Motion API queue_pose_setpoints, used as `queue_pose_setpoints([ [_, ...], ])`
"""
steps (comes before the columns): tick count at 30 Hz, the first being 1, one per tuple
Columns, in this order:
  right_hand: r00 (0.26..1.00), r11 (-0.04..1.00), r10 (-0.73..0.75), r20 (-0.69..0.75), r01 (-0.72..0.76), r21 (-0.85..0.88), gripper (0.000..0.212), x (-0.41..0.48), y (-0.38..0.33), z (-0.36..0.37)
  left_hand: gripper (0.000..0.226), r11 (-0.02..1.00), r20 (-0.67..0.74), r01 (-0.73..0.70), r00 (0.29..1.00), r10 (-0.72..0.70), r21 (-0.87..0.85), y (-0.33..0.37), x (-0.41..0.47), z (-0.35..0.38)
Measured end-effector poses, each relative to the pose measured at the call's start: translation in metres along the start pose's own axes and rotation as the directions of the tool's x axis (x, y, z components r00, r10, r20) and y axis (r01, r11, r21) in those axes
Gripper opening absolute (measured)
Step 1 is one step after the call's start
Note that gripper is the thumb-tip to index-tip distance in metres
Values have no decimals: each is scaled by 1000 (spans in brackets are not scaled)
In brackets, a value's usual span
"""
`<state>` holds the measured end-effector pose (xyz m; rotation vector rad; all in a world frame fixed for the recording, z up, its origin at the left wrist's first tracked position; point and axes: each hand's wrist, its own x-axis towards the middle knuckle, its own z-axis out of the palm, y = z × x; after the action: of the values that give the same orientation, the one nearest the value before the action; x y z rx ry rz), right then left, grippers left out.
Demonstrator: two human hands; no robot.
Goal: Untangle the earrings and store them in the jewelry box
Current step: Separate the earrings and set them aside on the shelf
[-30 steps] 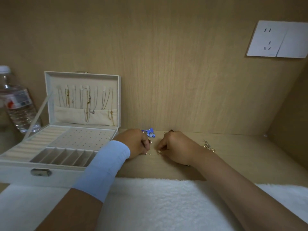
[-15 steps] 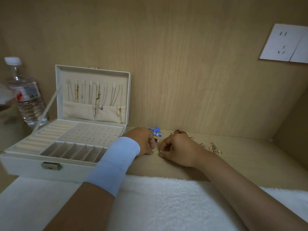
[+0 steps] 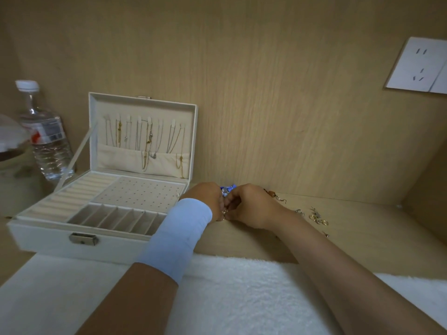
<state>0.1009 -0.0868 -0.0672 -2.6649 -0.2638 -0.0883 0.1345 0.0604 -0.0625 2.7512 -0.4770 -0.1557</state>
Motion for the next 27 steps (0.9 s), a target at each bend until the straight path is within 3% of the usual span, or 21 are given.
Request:
queue_pose_setpoints([
  [4, 998, 997, 17, -64, -12, 72, 24, -8, 5, -16, 24, 1000, -3, -28, 1000, 28, 5, 2, -3, -5],
  [7, 991, 991, 64, -115, -50, 124, 21, -19, 21, -47, 13, 998, -100, -67, 993, 64, -22, 10, -5, -12],
  [12, 965, 981, 174, -196, -154, 116, 17, -43, 70, -89, 10, 953, -204, -207, 966, 162, -221, 43, -9, -12],
  [23, 980, 980, 195, 40, -196, 20, 18, -48, 118, -88, 20, 977, 44, -211, 976, 213, -42, 108, 23, 31],
  [27, 979, 981, 193, 67, -194, 3, 15, -44, 122, -84, 14, 963, 58, -254, 964, 260, -94, 107, 24, 39],
])
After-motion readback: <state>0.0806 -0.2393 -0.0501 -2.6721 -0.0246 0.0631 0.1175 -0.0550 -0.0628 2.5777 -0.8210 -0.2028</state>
